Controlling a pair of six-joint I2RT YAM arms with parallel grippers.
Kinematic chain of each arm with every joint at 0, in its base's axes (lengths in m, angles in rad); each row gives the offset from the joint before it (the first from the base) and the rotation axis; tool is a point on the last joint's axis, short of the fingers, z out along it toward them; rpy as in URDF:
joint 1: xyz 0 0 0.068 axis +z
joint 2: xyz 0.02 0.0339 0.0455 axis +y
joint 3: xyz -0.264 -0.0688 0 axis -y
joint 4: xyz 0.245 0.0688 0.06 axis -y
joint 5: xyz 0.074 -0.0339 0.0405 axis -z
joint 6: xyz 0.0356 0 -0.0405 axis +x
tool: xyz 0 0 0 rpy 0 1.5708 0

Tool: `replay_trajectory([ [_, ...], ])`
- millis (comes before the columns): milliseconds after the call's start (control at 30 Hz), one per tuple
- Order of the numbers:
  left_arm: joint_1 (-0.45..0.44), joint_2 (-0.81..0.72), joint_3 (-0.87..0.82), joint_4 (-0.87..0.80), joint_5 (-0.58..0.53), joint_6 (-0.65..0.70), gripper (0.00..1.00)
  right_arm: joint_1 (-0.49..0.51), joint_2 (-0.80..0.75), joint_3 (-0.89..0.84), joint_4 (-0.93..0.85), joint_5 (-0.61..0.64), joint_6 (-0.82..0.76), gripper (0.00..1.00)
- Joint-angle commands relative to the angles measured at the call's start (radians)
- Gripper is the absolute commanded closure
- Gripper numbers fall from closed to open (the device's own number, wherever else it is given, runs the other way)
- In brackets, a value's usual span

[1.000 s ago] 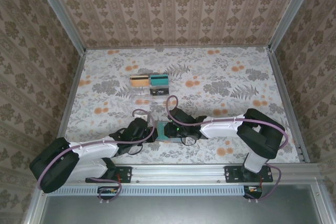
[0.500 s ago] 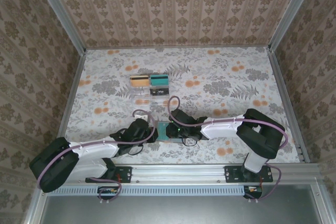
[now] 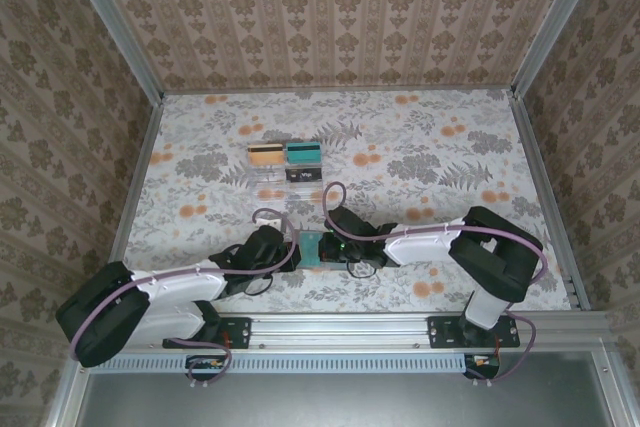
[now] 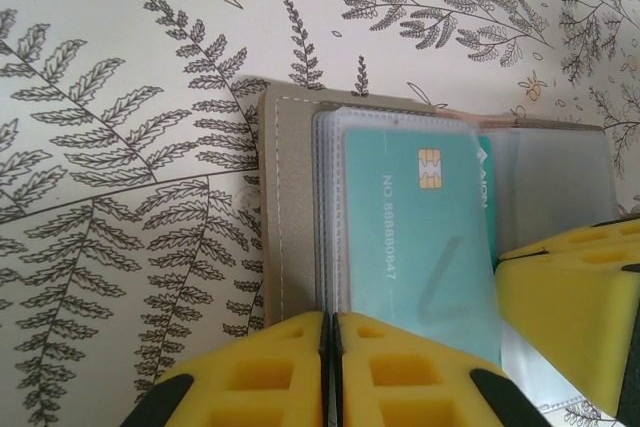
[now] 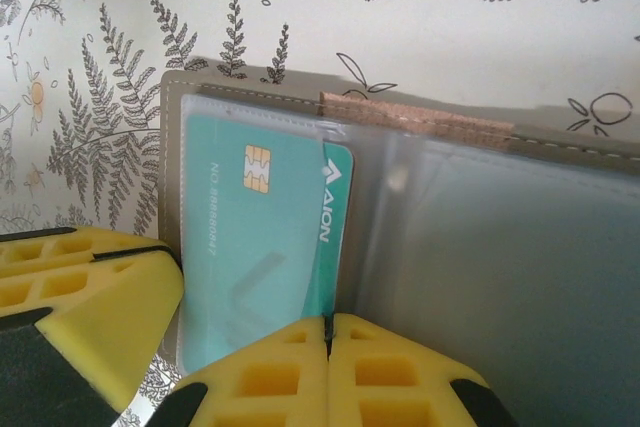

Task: Take the credit cards out of the card holder

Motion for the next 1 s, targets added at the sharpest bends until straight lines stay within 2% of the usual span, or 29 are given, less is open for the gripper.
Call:
replay_trajectory([
  [0, -0.008, -0.018, 0.005, -0.109, -0.025, -0.018, 0.88, -0.013, -0.041, -0.037, -0.017, 0.000, 0.002, 1.00],
  [367, -0.002, -0.060, -0.005, -0.134, -0.032, -0.020, 0.88, -0.025, -0.074, -0.066, -0.022, 0.004, -0.015, 1.00],
  [400, -0.003, -0.058, -0.002, -0.133, -0.030, -0.018, 0.88, -0.024, -0.067, -0.062, -0.020, 0.001, -0.017, 0.97],
  [467, -0.003, -0.050, 0.001, -0.132, -0.029, -0.016, 0.88, -0.025, -0.057, -0.058, -0.005, -0.005, -0.018, 0.82],
  [533, -0.005, -0.040, 0.004, -0.127, -0.026, -0.015, 0.88, -0.025, -0.046, -0.054, 0.008, -0.012, -0.018, 0.77],
  [867, -0.007, -0.002, 0.008, -0.097, -0.012, -0.014, 0.88, -0.025, -0.025, -0.048, 0.041, -0.039, -0.015, 0.80],
  [967, -0.008, 0.000, 0.011, -0.099, -0.011, -0.011, 0.88, -0.025, -0.025, -0.049, 0.036, -0.036, -0.014, 0.87],
])
